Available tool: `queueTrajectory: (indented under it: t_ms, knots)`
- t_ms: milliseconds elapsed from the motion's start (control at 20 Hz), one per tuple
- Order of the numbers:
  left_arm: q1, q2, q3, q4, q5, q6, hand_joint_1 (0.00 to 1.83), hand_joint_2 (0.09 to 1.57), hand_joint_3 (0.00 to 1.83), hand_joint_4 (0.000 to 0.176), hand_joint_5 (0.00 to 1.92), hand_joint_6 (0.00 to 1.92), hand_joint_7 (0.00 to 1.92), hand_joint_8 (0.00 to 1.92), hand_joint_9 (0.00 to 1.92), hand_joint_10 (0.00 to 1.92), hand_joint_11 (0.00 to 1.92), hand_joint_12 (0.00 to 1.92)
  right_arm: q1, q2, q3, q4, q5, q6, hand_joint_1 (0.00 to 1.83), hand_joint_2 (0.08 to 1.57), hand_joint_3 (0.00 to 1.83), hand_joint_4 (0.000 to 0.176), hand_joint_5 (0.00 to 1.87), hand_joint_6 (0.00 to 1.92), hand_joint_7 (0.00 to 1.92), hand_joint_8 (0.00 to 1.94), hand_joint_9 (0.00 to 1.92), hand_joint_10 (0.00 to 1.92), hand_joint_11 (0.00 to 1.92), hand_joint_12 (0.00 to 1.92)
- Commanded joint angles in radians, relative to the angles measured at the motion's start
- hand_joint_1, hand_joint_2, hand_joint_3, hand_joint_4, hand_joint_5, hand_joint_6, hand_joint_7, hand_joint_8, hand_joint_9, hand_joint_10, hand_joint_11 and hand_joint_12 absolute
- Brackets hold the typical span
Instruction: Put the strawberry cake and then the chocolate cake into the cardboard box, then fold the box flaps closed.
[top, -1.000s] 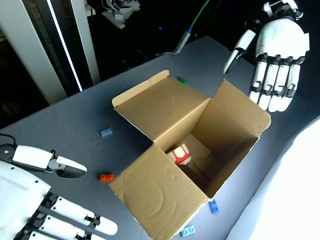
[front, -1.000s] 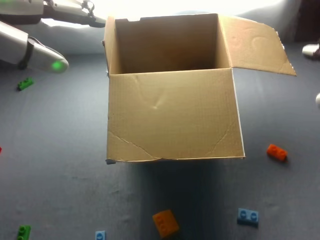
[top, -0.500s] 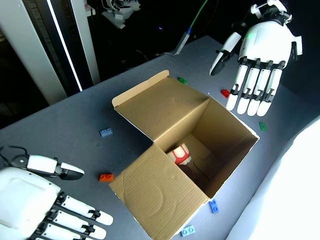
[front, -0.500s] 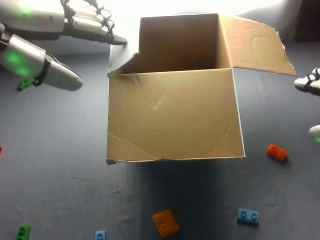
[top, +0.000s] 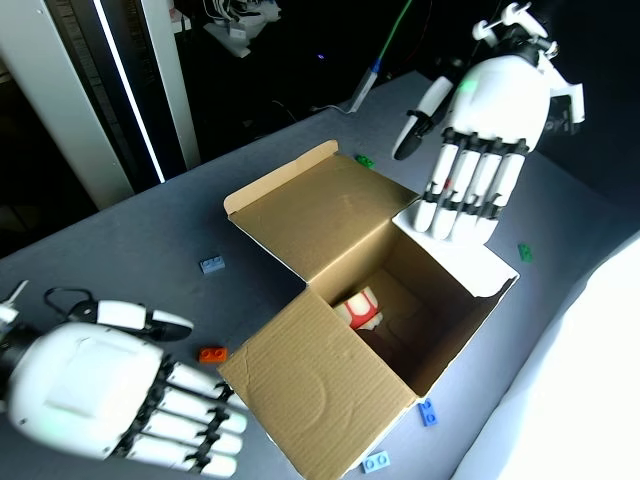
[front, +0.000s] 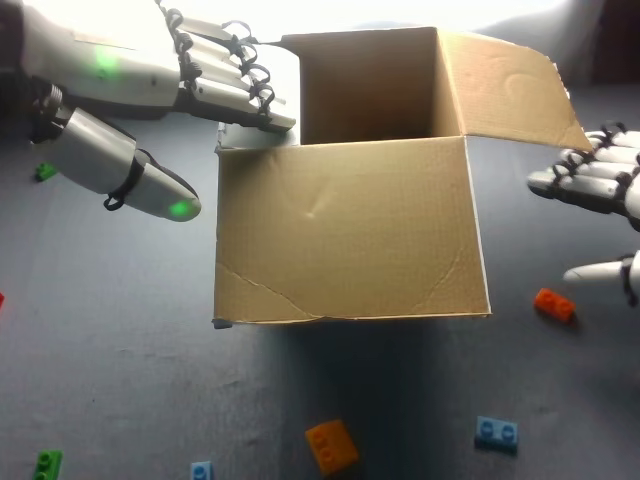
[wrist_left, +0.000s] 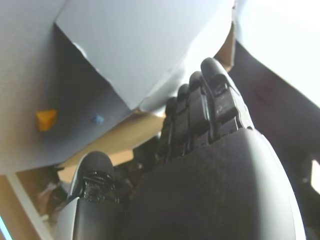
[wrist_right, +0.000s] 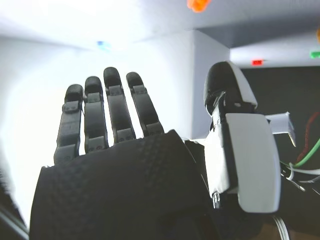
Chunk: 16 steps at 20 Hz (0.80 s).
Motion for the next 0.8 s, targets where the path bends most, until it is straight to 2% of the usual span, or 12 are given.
queueTrajectory:
  t_ms: [0, 100, 250, 350, 550, 750]
  knots:
    - [0.001, 0.002, 0.003, -0.066, 0.023, 0.006, 0.0, 1.24, 0.0, 0.0, 0.1, 0.01, 0.15, 0.0, 0.16, 0.0, 0.0, 0.65, 0.013, 0.006, 0.004, 0.009, 0.11, 0.004, 0.0, 1.22, 0.01, 0.0, 0.11, 0.01, 0.18, 0.0, 0.11, 0.01, 0.0, 0.18]
    - [0.014, -0.006, 0.006, -0.055, 0.03, 0.006, 0.0, 1.24, 0.0, 0.0, 0.11, 0.01, 0.16, 0.0, 0.17, 0.01, 0.0, 0.67, 0.027, -0.01, 0.004, 0.003, 0.111, 0.004, 0.0, 1.23, 0.01, 0.0, 0.1, 0.0, 0.16, 0.0, 0.1, 0.0, 0.0, 0.15]
    - [0.041, -0.012, 0.005, -0.046, 0.035, 0.008, 0.0, 1.24, 0.0, 0.0, 0.12, 0.01, 0.17, 0.0, 0.18, 0.01, 0.0, 0.71, 0.052, -0.018, 0.004, 0.001, 0.115, 0.004, 0.0, 1.24, 0.0, 0.0, 0.1, 0.0, 0.17, 0.0, 0.11, 0.01, 0.0, 0.2]
    - [0.054, -0.012, 0.006, -0.043, 0.037, 0.008, 0.0, 1.24, 0.0, 0.0, 0.1, 0.0, 0.15, 0.0, 0.17, 0.0, 0.0, 0.65, 0.065, -0.014, 0.003, 0.001, 0.115, 0.004, 0.0, 1.24, 0.0, 0.0, 0.07, 0.0, 0.14, 0.0, 0.1, 0.0, 0.0, 0.14]
    - [0.061, -0.012, 0.008, -0.044, 0.037, 0.008, 0.0, 1.24, 0.0, 0.001, 0.09, 0.0, 0.14, 0.0, 0.16, 0.0, 0.0, 0.66, 0.102, 0.026, 0.0, 0.001, 0.135, 0.021, 0.0, 1.25, 0.0, 0.0, 0.07, 0.0, 0.15, 0.0, 0.1, 0.0, 0.0, 0.14]
    - [0.036, -0.013, 0.019, -0.057, 0.037, -0.003, 0.0, 1.25, 0.0, 0.002, 0.12, 0.01, 0.15, 0.0, 0.17, 0.01, 0.0, 0.67, 0.184, 0.082, -0.01, 0.001, 0.135, 0.061, 0.0, 1.24, 0.0, 0.0, 0.09, 0.01, 0.17, 0.0, 0.1, 0.0, 0.0, 0.13]
